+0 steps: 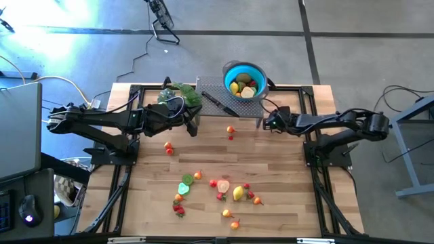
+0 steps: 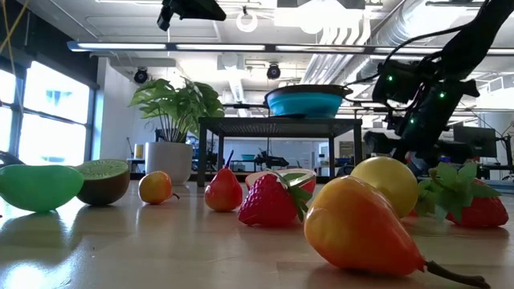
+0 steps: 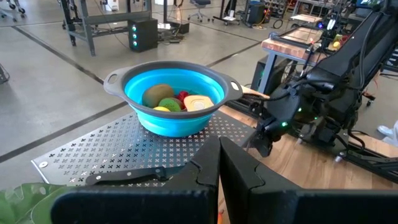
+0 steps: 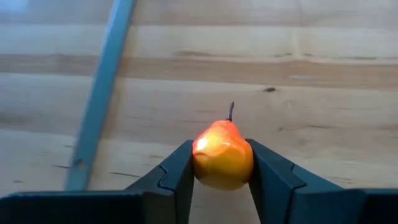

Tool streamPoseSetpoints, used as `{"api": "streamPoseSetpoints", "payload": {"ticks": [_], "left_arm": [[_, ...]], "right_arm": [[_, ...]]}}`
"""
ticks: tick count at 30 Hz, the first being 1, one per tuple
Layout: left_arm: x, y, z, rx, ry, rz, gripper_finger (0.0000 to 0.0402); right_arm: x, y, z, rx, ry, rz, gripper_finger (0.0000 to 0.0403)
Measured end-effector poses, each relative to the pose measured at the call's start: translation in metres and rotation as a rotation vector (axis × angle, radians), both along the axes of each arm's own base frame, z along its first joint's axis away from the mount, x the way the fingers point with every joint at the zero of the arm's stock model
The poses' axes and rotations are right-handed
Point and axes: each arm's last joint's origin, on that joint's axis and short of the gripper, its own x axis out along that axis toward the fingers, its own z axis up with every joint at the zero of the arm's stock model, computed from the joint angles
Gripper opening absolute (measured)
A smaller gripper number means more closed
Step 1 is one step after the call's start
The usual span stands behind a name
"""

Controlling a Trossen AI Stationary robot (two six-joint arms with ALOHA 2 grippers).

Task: Pick & Place Fruit
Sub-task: Put the yellow pear in the blue bowl on the shelf

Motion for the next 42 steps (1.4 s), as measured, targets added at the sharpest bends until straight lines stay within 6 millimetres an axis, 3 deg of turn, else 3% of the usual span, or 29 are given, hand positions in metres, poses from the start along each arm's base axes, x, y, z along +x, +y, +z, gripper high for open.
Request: {"api": "streamPoseSetpoints", "payload": {"ticks": [17,42], "left_arm": [[0.0,0.0,0.0,0.0,0.001,-0.001,0.0005],[0.0,0.0,0.0,0.003,0.001,0.002,0.0005]], "right_arm": [[-0.013,0.012,0.05,-0.151,-0.224,0.032,0.0113],[-0.031,0.028,0.09,-0.39,-0.381,0.02,0.0111]]}}
